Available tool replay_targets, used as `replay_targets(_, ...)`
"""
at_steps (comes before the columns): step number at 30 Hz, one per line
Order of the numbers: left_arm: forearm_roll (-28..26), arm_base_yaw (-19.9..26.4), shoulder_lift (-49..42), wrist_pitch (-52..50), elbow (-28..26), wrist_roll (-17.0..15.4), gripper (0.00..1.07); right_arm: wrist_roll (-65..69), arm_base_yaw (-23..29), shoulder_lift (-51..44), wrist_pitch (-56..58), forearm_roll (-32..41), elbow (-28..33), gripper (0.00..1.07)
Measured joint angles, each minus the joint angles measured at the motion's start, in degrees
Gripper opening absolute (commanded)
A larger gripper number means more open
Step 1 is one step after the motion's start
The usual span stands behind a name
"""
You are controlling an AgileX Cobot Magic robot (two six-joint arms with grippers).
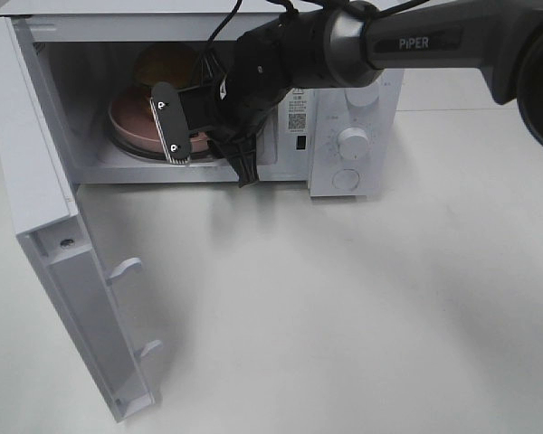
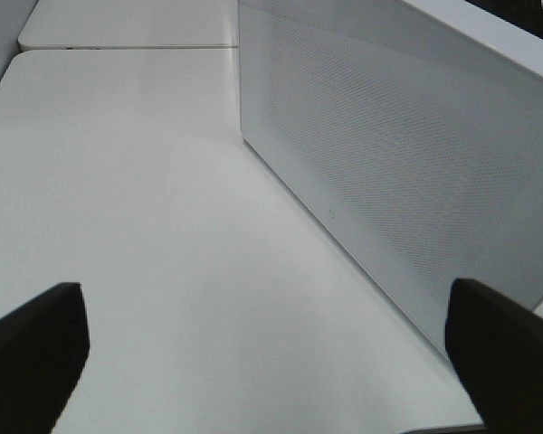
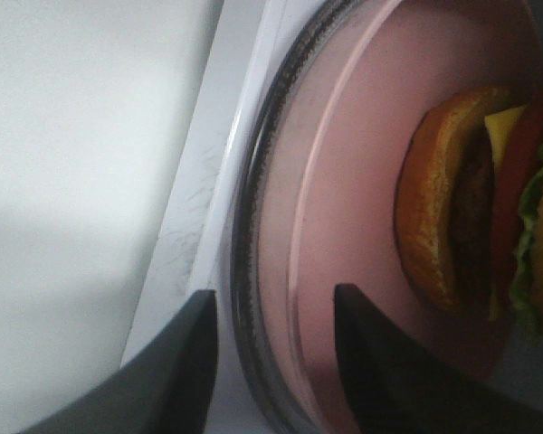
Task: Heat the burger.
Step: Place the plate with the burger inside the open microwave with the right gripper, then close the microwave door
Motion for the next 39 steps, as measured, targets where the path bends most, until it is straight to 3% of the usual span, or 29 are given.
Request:
replay_targets(16,0.1,0.0,0.0,0.0,0.0,0.0,1.0,1.9,0.0,-6.8,-6.5,0.5,11.6,0.78)
replay_targets(27,0.1,0.0,0.0,0.0,0.0,0.0,1.0,3.8,0.0,-12.3,-8.1,0.9,18.4,0.77)
replay_targets(39,0.1,0.0,0.0,0.0,0.0,0.0,1.0,7.1,0.0,-21.1,-9.3,0.9,30.9,0.76)
